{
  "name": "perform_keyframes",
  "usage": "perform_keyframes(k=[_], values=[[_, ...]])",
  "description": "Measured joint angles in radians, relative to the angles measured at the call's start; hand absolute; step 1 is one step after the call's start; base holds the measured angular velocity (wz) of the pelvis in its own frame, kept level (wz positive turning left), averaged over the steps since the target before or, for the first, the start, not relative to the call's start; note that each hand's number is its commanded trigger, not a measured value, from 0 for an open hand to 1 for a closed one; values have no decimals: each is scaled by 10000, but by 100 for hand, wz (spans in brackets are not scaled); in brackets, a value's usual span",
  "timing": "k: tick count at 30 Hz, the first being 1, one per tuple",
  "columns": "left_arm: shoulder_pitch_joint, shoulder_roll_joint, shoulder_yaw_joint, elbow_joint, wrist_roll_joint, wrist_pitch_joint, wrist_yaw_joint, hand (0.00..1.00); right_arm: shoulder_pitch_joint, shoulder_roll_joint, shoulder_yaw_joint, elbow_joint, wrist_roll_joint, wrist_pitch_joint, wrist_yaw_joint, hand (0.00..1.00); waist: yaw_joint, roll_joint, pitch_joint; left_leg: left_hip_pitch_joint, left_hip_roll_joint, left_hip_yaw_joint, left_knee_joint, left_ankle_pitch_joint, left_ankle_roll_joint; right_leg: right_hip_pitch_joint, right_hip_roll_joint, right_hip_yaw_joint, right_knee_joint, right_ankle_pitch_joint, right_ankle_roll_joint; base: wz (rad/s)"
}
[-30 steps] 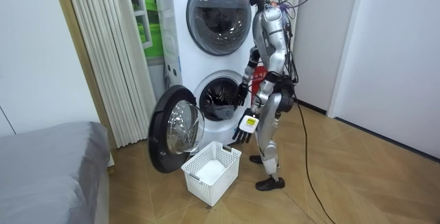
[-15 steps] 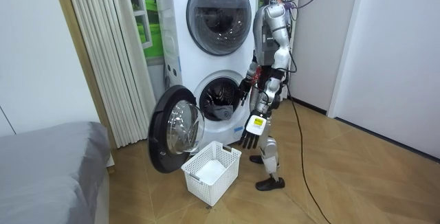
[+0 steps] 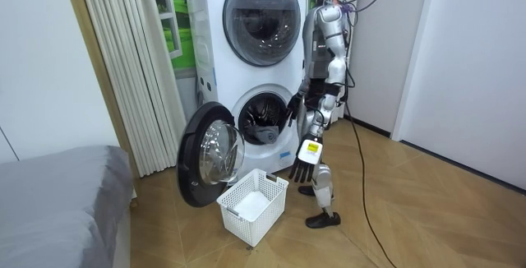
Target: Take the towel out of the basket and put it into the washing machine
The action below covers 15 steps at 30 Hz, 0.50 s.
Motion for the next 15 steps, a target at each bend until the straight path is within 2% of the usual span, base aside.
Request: perform_keyframes(k=[1,3,7,15], values=[[22,-36,16,0,36,0,6,0,-14,55,-1,67,0,3,105,0,8,-14,-10,23,-5,1,0,0,0,28,0,-5,-15,-1,3,0],[22,-200,140,22,45,3,38,0,-89,232,7,318,21,67,482,0,20,-37,20,146,-17,-3,-18,0,0,199,7,-2,-117,5,13,0],[54,-244,137,39,46,73,84,0,-106,244,28,352,215,348,819,0,12,-55,32,148,-12,-35,-17,0,0,236,11,-23,-118,3,17,5],[106,-247,329,357,46,783,96,0,-132,193,4,415,1067,1000,1644,0,3,-100,44,267,-7,-129,-24,-12,-17,352,31,-19,-135,3,18,1]])
